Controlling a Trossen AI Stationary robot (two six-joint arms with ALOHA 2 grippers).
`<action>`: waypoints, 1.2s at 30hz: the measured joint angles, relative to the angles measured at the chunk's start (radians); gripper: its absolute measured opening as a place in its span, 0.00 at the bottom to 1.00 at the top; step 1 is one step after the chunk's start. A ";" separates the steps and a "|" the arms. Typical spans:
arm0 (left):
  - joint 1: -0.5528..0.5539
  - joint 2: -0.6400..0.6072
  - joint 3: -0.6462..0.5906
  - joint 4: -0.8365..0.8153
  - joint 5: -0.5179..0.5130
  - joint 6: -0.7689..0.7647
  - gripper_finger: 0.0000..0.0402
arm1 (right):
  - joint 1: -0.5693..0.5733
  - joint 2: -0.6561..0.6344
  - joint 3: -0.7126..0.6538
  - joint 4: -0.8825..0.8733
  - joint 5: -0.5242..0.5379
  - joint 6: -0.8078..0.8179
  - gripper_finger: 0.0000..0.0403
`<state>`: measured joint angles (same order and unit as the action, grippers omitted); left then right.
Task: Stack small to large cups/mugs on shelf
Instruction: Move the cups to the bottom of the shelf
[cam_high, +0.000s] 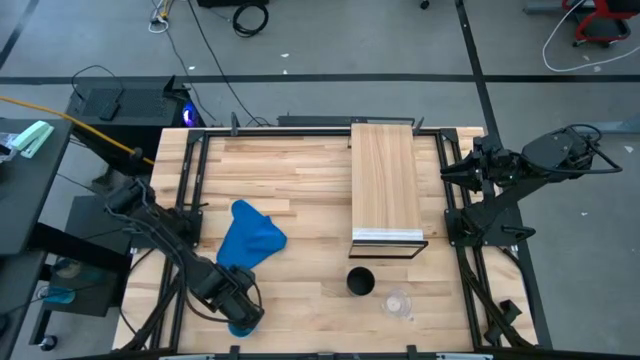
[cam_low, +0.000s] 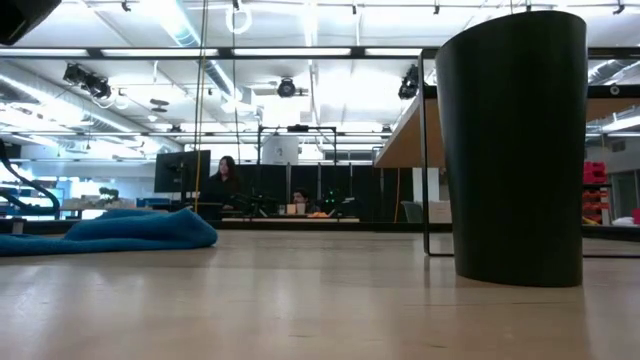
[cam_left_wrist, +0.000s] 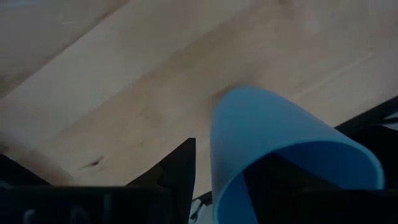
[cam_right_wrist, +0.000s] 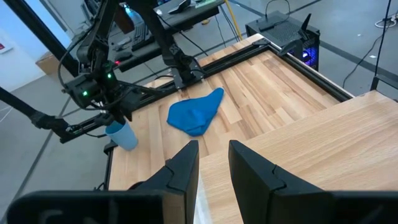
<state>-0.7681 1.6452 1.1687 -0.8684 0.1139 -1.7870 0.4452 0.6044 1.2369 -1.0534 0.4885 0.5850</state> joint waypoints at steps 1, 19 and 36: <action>0.000 0.002 0.000 0.000 0.001 0.000 0.32 | 0.000 0.000 0.000 0.000 0.000 0.000 0.24; 0.052 -0.018 0.110 0.021 0.013 0.075 0.05 | 0.000 0.000 0.000 0.000 0.000 0.011 0.24; 0.278 -0.011 0.726 -0.068 -0.228 0.615 0.03 | 0.000 0.000 0.000 0.000 0.000 0.014 0.24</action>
<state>-0.4900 1.6339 1.8947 -0.9368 -0.1140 -1.1723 0.4454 0.6044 1.2369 -1.0531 0.4889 0.5995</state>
